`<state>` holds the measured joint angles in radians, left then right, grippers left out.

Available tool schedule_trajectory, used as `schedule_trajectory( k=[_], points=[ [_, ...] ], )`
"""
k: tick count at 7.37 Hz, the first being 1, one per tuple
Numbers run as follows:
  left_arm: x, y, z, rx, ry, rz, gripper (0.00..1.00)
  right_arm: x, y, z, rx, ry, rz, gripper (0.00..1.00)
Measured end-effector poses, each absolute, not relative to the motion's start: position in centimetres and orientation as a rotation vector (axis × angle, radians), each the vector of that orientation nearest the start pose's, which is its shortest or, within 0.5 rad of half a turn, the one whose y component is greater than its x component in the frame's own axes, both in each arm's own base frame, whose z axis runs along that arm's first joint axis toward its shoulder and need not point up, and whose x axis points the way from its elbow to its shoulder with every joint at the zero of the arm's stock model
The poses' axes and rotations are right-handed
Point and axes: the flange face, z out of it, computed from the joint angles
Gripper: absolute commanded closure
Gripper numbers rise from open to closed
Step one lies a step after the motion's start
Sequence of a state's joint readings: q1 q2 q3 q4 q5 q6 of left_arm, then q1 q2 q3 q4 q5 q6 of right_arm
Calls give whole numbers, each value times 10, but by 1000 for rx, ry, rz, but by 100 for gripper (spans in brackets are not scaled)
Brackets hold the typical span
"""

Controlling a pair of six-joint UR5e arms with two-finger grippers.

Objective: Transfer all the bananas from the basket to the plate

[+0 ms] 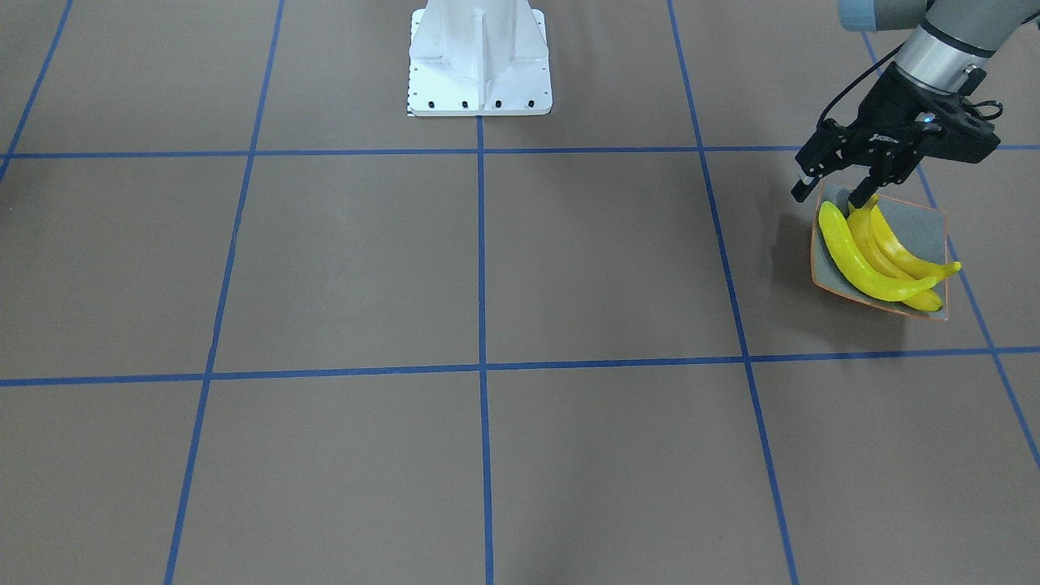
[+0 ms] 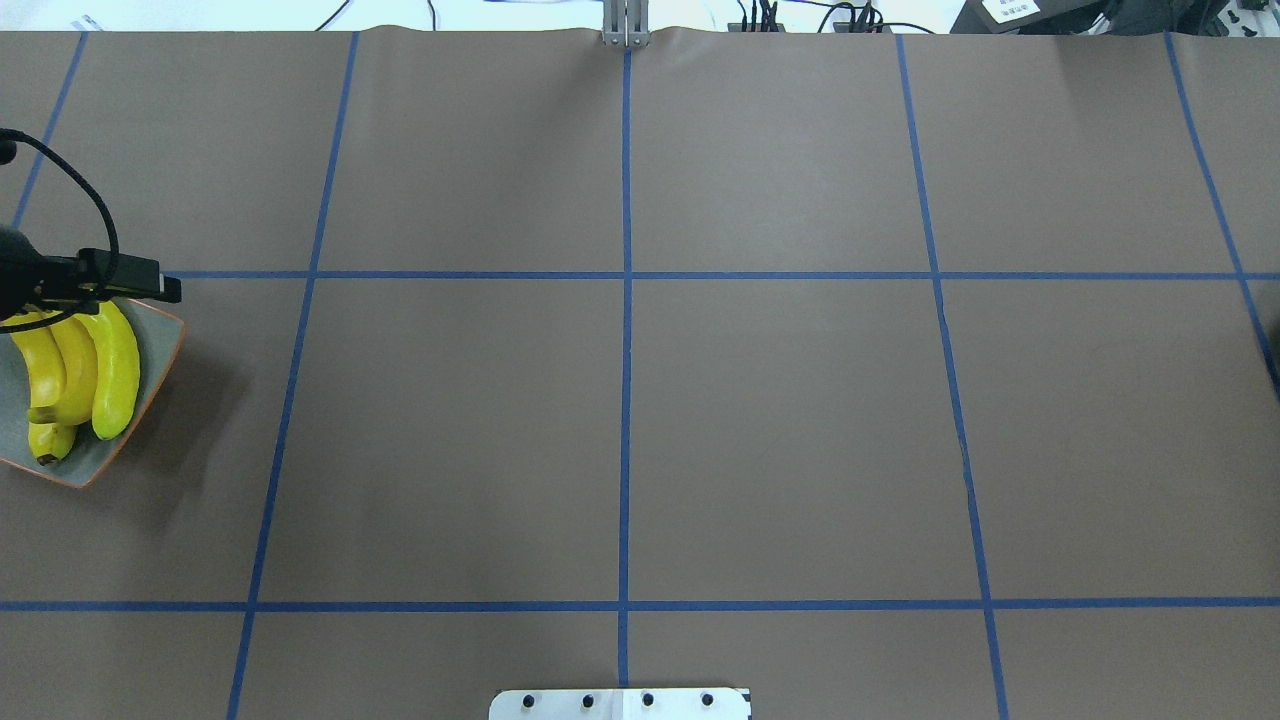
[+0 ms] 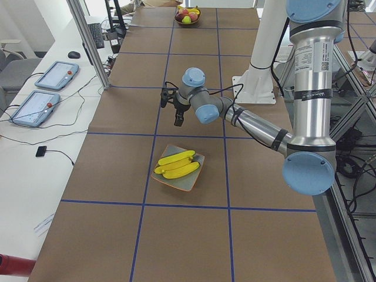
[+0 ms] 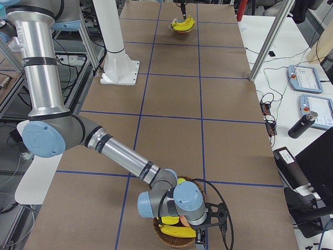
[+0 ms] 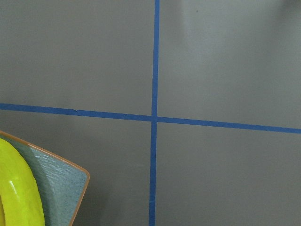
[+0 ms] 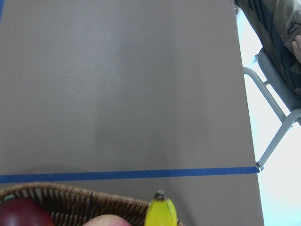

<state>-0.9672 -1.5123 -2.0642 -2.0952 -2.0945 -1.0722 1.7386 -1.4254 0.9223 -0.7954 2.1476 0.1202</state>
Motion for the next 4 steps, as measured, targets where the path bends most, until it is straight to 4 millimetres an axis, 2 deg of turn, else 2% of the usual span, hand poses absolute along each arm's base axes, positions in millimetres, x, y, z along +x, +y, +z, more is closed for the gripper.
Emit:
schedule_trajectory(
  k=[2, 4],
  points=[
    [192, -425, 389, 267, 1018, -171, 0, 160, -503, 833, 274, -572, 281, 3],
    [194, -425, 389, 266, 1018, -169, 0, 141, -506, 837, 278, -580, 357, 4]
  ],
)
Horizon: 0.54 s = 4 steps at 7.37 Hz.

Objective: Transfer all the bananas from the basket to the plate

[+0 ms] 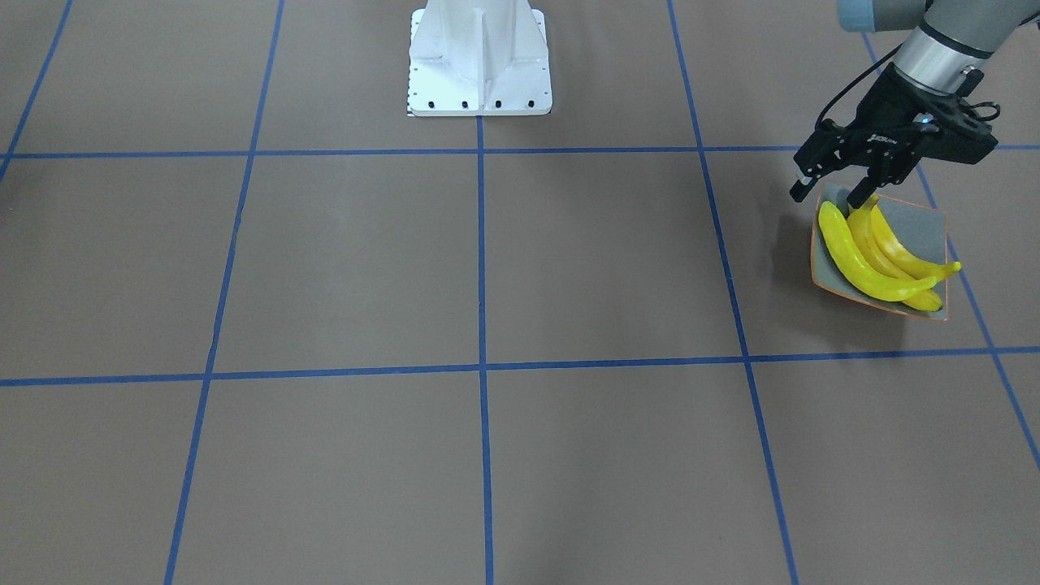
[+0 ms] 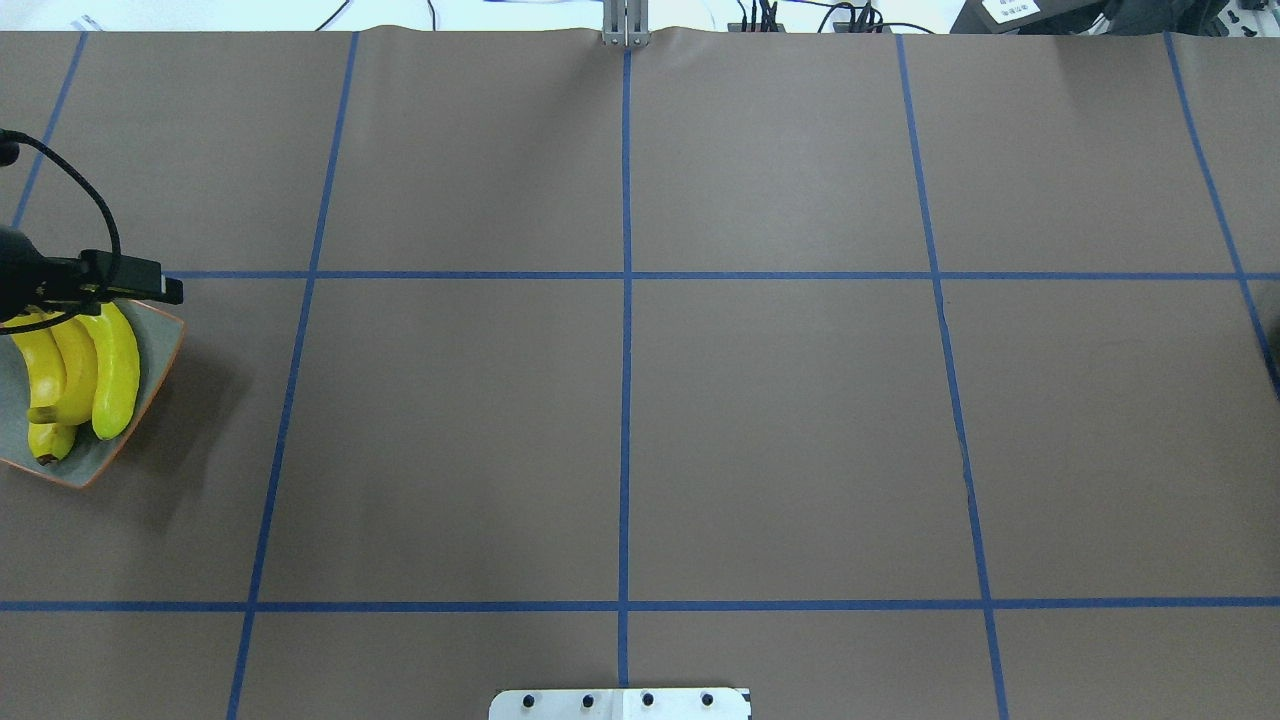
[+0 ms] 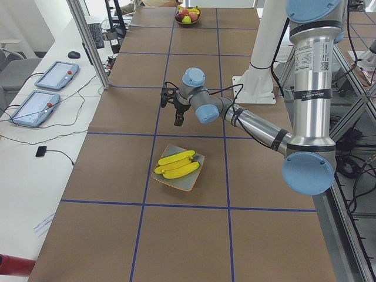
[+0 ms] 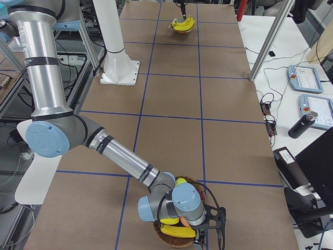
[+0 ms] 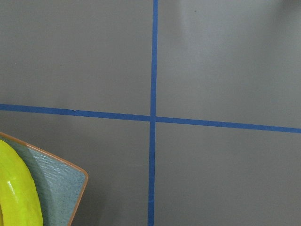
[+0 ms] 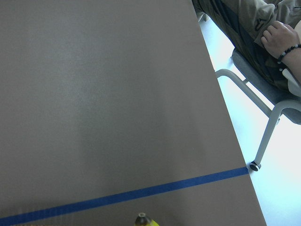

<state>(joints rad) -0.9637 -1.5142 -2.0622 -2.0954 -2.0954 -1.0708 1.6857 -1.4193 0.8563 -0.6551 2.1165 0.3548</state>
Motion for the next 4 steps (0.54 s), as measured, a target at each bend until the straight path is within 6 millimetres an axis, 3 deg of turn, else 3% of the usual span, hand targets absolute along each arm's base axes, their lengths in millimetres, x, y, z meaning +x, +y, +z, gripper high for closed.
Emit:
schedule_trajectory(
  k=[4],
  points=[
    [195, -425, 389, 265, 1019, -165, 0, 114, -501, 851, 273, -551, 413, 6]
  ],
)
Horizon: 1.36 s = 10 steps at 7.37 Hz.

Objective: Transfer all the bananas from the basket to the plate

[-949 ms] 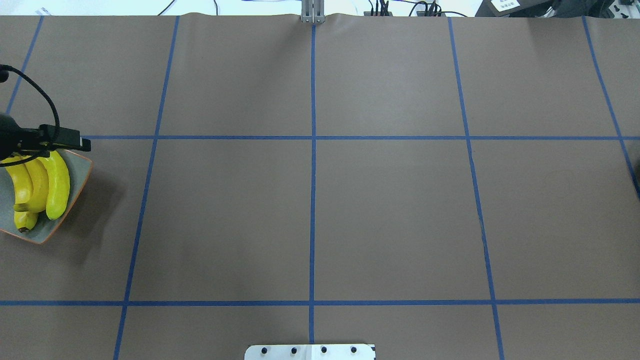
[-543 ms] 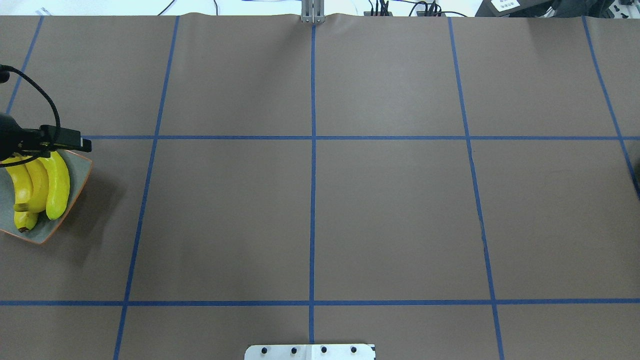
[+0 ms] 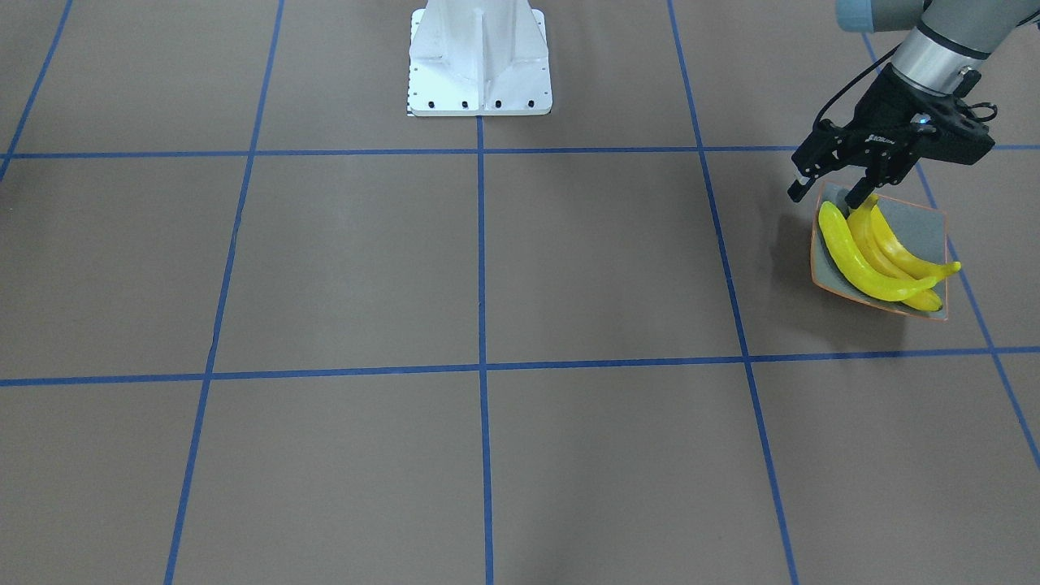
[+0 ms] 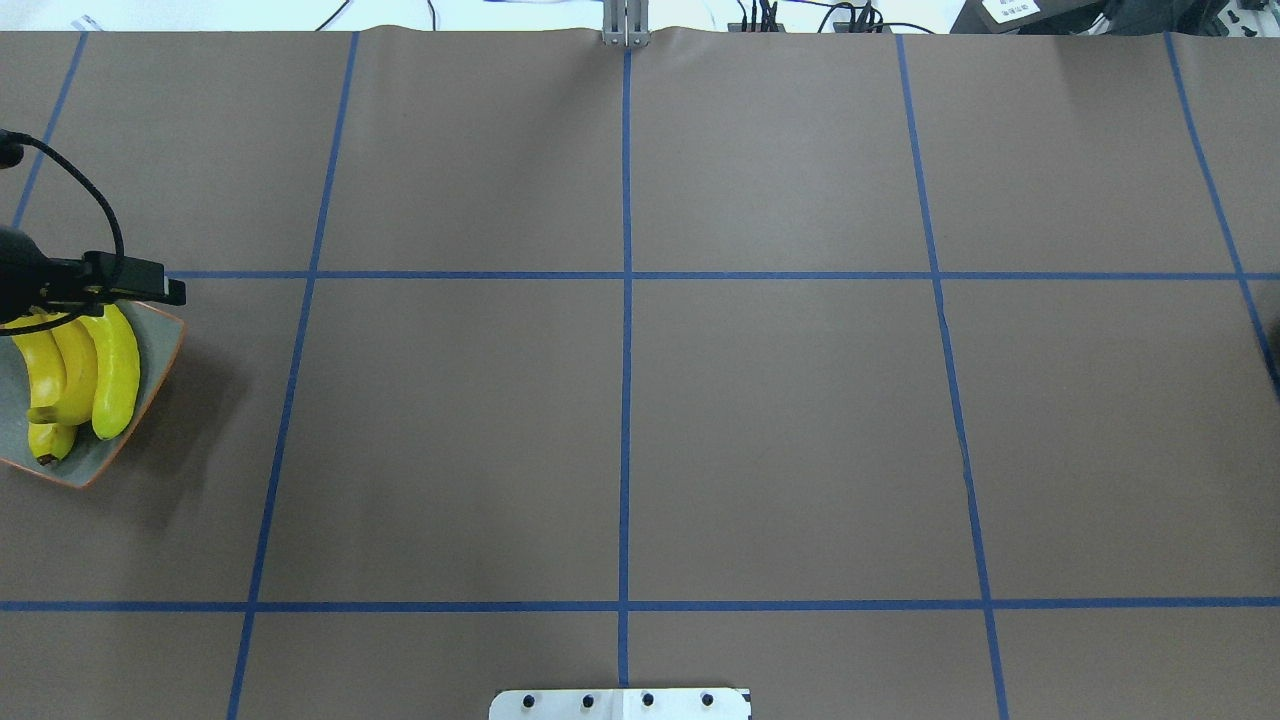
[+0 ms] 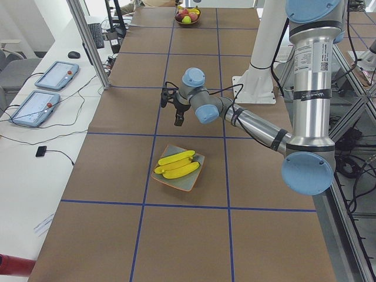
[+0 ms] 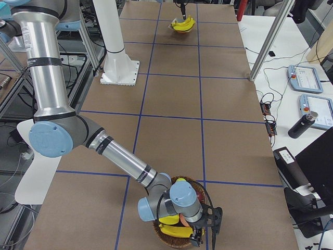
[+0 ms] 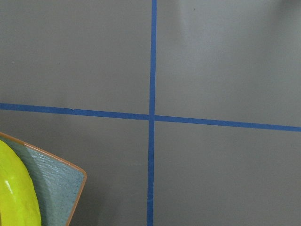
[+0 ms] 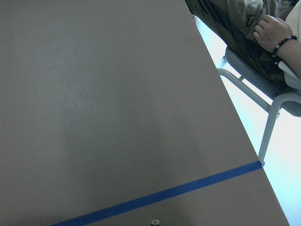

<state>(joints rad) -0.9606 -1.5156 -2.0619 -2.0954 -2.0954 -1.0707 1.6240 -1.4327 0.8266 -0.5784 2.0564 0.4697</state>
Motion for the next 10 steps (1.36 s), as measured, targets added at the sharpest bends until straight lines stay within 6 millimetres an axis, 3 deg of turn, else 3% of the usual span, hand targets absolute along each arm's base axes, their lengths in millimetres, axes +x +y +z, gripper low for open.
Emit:
schedule_trajectory(
  k=[2, 4, 8, 9, 10],
  points=[
    [195, -425, 387, 269, 1022, -165, 0, 104, -495, 860, 282, -522, 401, 9],
    [196, -426, 386, 272, 1023, -164, 0, 93, -491, 867, 292, -511, 379, 22],
    [197, -427, 383, 275, 1027, -162, 0, 84, -491, 869, 287, -510, 361, 34],
    [197, -427, 383, 276, 1028, -161, 0, 83, -490, 870, 286, -510, 360, 45],
    [197, -428, 383, 276, 1028, -161, 0, 82, -489, 871, 284, -510, 359, 65]
  ],
)
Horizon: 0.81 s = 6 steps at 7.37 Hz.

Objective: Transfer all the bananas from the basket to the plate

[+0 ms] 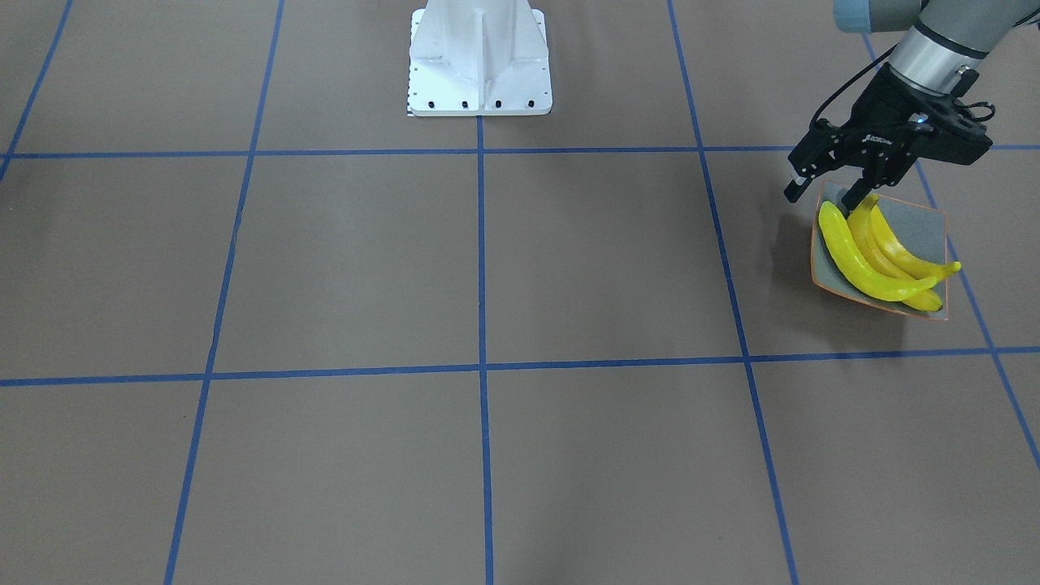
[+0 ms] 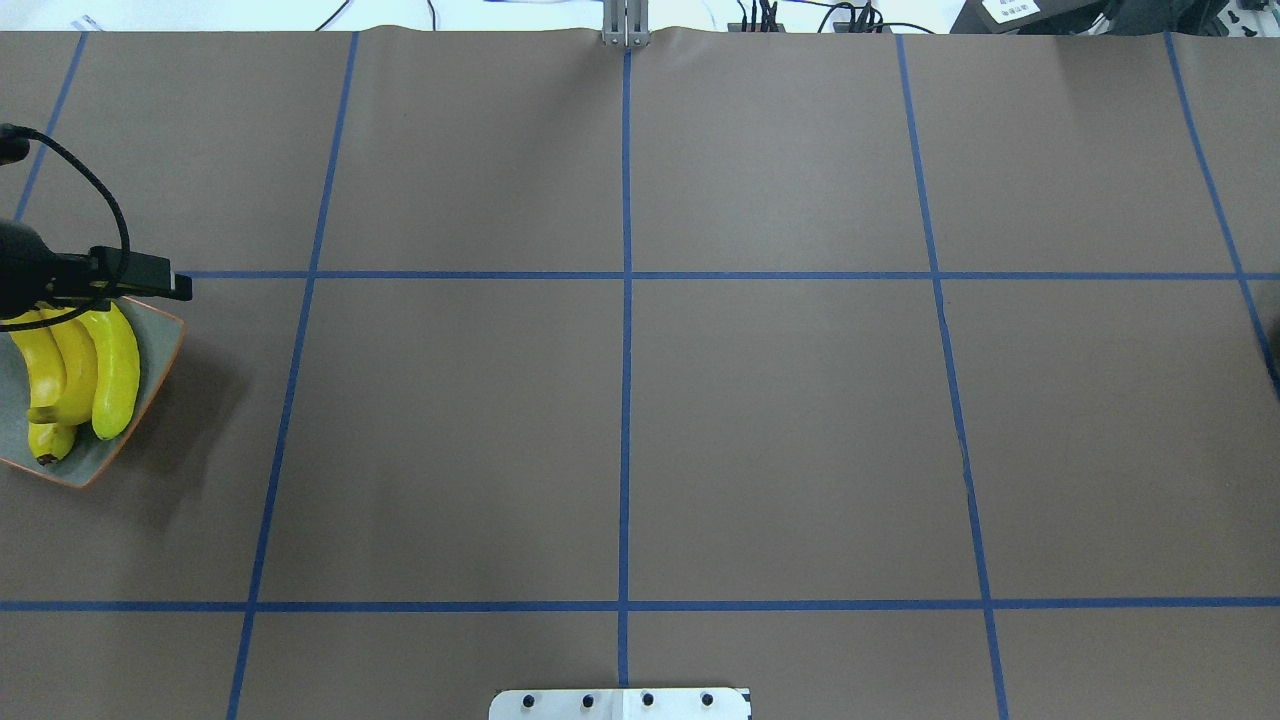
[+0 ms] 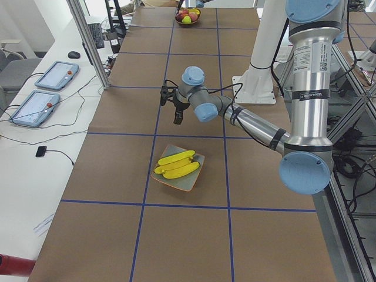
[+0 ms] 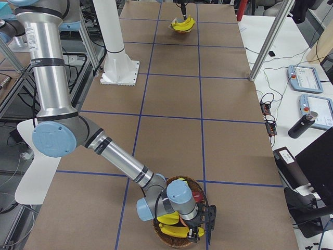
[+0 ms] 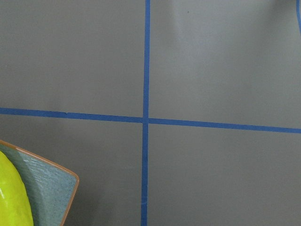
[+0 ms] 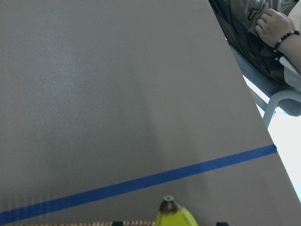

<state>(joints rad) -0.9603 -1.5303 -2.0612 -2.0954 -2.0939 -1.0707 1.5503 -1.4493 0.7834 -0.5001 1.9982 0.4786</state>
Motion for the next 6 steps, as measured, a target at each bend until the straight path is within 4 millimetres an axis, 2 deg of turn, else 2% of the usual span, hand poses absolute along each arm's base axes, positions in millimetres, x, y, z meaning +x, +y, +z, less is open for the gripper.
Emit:
schedule_trajectory(
  k=[1, 2, 6],
  points=[
    [198, -428, 382, 277, 1029, -160, 0, 82, -487, 872, 281, -509, 359, 96],
    [198, -429, 380, 280, 1032, -159, 0, 82, -485, 873, 279, -509, 359, 100],
    [199, -430, 377, 279, 1037, -157, 0, 83, -484, 868, 291, -511, 354, 100]
  ],
)
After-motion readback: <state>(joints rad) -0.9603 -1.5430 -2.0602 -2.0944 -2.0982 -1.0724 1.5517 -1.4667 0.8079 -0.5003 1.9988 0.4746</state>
